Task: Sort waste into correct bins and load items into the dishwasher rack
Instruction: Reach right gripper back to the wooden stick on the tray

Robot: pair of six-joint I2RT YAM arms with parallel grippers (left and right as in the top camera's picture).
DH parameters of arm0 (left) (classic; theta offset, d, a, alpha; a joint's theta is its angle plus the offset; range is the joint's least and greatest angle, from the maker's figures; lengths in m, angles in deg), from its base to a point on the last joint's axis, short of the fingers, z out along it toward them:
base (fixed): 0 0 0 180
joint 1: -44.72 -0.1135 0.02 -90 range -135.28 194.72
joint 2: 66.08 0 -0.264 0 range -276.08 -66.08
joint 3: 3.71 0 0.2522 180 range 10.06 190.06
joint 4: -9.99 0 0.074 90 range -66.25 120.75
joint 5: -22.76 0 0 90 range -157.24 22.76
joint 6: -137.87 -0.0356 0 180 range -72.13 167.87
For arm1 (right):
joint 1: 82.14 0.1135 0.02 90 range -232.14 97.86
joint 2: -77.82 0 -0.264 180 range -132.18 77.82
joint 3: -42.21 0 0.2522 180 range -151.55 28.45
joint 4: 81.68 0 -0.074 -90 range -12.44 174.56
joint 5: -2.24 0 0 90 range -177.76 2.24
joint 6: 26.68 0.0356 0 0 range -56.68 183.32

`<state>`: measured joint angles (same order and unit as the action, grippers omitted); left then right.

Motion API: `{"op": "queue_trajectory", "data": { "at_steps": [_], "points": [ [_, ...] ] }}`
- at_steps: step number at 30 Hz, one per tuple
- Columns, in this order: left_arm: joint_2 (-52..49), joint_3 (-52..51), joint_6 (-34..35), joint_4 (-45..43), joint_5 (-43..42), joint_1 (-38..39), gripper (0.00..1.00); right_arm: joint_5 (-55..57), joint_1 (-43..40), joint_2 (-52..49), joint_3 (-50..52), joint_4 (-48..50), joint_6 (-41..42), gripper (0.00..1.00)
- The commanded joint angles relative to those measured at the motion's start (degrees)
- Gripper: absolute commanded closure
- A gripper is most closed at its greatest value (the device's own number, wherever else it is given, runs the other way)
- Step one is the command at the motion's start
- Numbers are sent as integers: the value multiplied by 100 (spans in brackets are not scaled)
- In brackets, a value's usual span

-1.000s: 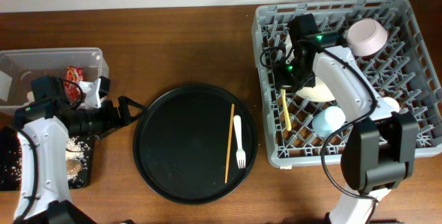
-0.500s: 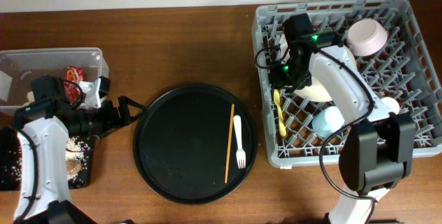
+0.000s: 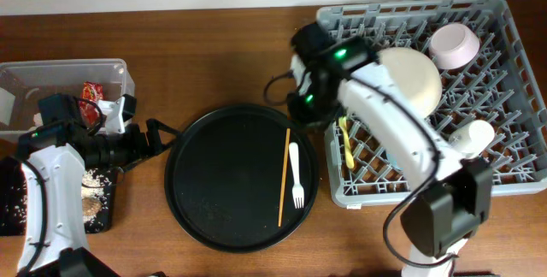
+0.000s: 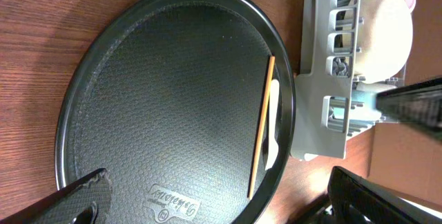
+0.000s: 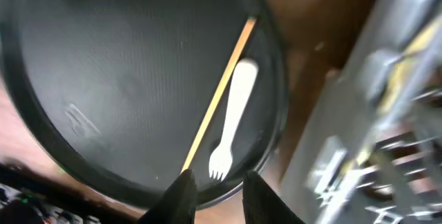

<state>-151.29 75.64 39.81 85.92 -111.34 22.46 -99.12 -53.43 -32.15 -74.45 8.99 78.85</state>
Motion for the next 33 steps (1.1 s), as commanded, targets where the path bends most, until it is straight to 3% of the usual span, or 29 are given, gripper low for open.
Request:
{"op": "queue_trajectory", "data": {
  "at_steps": [1,12,15,33],
  "points": [
    [-17,68,-15,7,-37,-31,0,299,378,55,706,588,918,73],
    [-17,68,-15,7,-37,-31,1,494,916,55,3152,3279,2557,75],
    [-17,68,-15,7,-37,-31,1,802,916,55,3314,3322,2896,75],
    [-17,68,-15,7,-37,-31,1,861,927,-2,3335,3554,3154,79]
  ]
}}
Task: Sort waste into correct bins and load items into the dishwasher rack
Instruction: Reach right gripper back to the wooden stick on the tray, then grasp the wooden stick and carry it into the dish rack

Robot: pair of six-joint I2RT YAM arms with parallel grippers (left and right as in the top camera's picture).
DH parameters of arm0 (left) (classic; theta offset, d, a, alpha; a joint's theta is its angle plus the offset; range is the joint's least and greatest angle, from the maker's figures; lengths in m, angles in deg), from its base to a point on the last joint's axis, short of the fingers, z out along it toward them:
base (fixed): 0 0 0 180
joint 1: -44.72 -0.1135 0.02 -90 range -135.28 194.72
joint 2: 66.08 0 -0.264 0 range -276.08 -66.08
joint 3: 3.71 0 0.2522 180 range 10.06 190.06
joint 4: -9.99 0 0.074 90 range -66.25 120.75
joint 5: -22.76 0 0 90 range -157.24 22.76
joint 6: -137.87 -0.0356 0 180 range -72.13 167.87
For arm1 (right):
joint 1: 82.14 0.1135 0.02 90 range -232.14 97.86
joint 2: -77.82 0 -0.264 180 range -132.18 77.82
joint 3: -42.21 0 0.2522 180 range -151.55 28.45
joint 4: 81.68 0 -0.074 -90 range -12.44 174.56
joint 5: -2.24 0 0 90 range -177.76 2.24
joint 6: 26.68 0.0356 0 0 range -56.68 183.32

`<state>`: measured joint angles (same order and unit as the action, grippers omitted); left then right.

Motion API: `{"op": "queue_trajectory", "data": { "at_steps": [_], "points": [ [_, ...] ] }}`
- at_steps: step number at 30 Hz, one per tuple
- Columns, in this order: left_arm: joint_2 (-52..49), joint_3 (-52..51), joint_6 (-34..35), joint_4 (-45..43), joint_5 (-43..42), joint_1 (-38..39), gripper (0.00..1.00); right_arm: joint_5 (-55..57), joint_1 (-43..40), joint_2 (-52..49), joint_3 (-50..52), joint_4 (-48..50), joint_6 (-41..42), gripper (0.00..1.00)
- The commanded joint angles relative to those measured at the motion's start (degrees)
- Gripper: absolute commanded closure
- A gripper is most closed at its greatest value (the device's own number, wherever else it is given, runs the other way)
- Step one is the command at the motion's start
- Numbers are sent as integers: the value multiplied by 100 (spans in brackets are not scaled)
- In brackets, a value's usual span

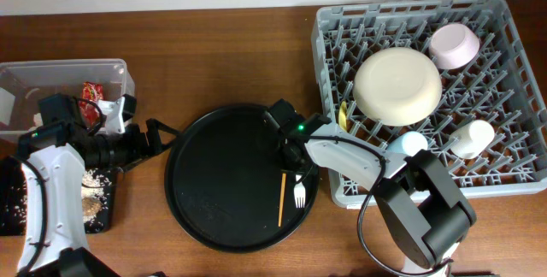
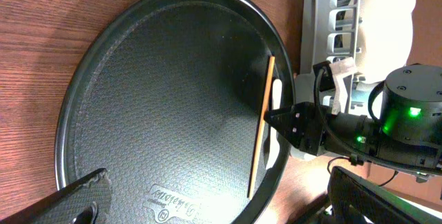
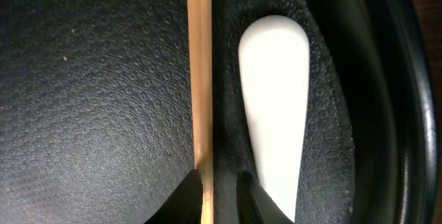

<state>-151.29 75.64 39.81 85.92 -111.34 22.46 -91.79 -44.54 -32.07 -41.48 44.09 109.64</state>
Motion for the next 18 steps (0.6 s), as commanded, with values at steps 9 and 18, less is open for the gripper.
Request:
{"op": "queue_trajectory", "data": {
  "at_steps": [9,18],
  "points": [
    [-17,68,-15,7,-37,-31,1,227,286,-48,39,223,74,79],
    [-17,68,-15,7,-37,-31,1,326,299,-166,39,216,76,79]
  ]
}}
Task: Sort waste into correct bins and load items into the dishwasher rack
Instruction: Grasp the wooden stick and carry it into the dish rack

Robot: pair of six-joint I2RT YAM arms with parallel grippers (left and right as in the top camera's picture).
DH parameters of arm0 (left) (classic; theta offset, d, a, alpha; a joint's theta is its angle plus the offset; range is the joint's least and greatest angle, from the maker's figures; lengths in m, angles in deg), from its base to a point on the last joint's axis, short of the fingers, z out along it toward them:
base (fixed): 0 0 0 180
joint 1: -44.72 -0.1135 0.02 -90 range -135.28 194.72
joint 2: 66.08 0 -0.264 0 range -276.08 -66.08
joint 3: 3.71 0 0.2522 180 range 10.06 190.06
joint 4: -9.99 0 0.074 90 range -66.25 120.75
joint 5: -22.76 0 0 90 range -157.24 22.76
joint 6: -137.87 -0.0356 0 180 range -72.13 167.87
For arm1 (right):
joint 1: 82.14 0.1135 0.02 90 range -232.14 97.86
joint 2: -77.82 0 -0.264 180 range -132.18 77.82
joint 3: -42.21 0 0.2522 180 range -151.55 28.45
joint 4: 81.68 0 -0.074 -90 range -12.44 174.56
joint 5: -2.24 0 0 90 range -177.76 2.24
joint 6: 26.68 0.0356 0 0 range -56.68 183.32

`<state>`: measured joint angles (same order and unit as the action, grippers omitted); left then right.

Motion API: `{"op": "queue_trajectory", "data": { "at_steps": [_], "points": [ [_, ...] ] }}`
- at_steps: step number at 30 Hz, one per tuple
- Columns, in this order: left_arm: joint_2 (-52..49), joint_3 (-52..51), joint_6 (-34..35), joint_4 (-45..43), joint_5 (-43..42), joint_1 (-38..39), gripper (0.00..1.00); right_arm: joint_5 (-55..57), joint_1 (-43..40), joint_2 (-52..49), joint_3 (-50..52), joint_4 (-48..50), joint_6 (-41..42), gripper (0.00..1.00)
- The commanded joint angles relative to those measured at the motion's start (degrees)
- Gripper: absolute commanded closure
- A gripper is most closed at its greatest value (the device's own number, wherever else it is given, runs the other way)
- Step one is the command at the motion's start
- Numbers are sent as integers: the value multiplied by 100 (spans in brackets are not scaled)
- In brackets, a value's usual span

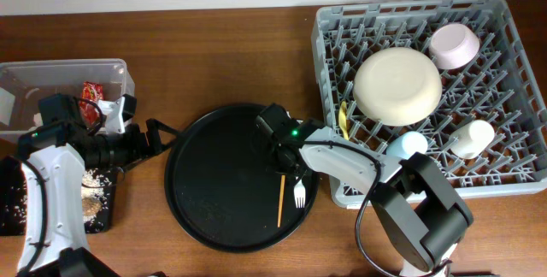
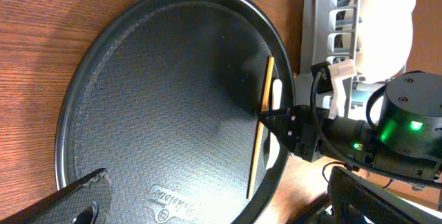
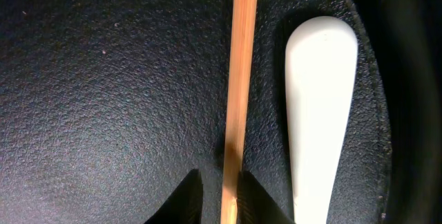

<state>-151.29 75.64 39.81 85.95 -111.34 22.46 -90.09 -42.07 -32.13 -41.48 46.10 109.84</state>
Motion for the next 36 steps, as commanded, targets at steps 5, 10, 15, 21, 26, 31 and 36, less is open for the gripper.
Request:
{"op": "queue_trajectory", "data": {
  "at_steps": [5,10,15,21,26,31,36],
  "points": [
    [-17,68,-15,4,-37,-31,1,153,52,-365,39,17,96,79],
    [-17,68,-15,4,-37,-31,1,153,52,-374,39,-9,96,96],
    [-17,68,-15,4,-37,-31,1,142,35,-352,4,-9,92,96],
    [-17,68,-15,4,-37,-31,1,155,-267,-33,-1193,-339,-511,96],
    [-17,68,-15,4,-37,-31,1,155,-774,-2,-3209,-1969,-2059,96],
    [-17,68,-15,4,-37,-31,0,155,-1690,-2,-4409,-3191,-3545,96],
    [-17,68,-15,4,-37,-31,1,153,-2599,-39,-4057,-3526,-3580,96]
  ]
}}
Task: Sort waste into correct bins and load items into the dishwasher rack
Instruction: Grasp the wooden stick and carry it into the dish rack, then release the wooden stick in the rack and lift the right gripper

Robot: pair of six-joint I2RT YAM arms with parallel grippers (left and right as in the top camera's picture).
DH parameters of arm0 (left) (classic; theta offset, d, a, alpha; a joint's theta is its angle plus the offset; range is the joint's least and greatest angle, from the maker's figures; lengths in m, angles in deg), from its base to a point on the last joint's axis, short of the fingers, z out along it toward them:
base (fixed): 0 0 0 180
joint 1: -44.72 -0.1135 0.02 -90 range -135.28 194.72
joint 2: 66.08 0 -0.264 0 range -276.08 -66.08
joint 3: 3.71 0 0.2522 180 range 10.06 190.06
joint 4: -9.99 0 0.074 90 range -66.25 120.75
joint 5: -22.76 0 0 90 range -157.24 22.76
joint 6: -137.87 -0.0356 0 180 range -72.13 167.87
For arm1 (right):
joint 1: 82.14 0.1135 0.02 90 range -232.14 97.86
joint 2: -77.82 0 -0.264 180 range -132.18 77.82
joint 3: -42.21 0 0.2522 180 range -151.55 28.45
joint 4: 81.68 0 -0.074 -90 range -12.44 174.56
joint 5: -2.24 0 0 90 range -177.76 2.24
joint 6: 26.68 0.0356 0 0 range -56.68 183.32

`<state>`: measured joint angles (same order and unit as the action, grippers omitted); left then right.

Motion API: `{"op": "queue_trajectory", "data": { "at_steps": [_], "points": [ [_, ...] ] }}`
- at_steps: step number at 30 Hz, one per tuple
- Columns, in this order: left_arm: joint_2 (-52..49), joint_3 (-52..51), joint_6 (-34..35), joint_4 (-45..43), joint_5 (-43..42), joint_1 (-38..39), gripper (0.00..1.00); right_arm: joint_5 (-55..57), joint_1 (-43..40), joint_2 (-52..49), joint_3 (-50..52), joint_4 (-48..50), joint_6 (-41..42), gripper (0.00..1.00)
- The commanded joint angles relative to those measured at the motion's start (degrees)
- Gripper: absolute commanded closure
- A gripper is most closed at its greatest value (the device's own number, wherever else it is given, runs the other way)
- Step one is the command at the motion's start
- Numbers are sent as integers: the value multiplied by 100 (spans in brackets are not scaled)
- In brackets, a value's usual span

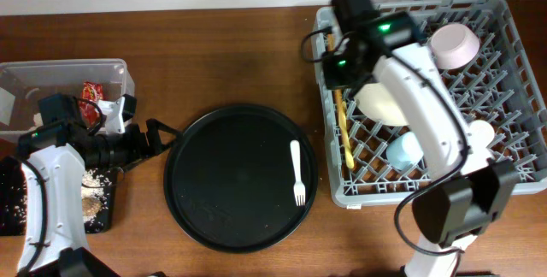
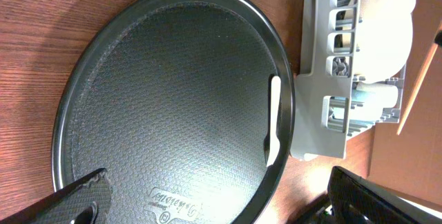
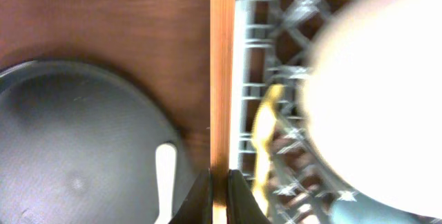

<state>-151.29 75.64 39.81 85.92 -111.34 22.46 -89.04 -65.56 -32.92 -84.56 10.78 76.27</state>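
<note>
My right gripper (image 1: 332, 70) is shut on a wooden chopstick (image 1: 337, 106), holding it over the left edge of the grey dishwasher rack (image 1: 513, 20). In the right wrist view the chopstick (image 3: 221, 79) runs straight up from between the fingers (image 3: 202, 198). A white plastic fork (image 1: 296, 173) lies alone on the right side of the round black tray (image 1: 179, 191). My left gripper (image 1: 155, 136) stands open at the tray's left rim, with nothing between its fingers (image 2: 76, 196).
The rack holds a cream bowl (image 1: 397, 85), a pink bowl (image 1: 453, 44), a pale blue cup (image 1: 402, 150), a white cup (image 1: 474, 133) and a yellow utensil (image 1: 346, 153). A clear bin (image 1: 51, 76) with wrappers and a black bin (image 1: 94, 196) with crumbs sit at far left.
My right gripper was down on the tray with its fingers either side of the chopstick. Now it is shut on the chopstick above the rack's left edge. The fork stays on the tray.
Chopstick and fork lay side by side on the tray while my right gripper hovered near the rack's corner. Then the gripper was low over the chopstick, then astride it. Now the chopstick is off the tray, held over the rack. The left arm has not moved.
</note>
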Motion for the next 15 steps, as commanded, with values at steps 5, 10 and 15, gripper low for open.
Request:
{"op": "queue_trajectory", "data": {
  "at_steps": [5,10,15],
  "points": [
    [-17,68,-15,7,-37,-31,1,48,-310,26,957,549,-225,96],
    [-17,68,-15,7,-37,-31,0,48,-310,-37,1381,1040,-413,96],
    [-17,68,-15,7,-37,-31,1,46,-310,-37,1685,1298,-411,96]
  ]
}}
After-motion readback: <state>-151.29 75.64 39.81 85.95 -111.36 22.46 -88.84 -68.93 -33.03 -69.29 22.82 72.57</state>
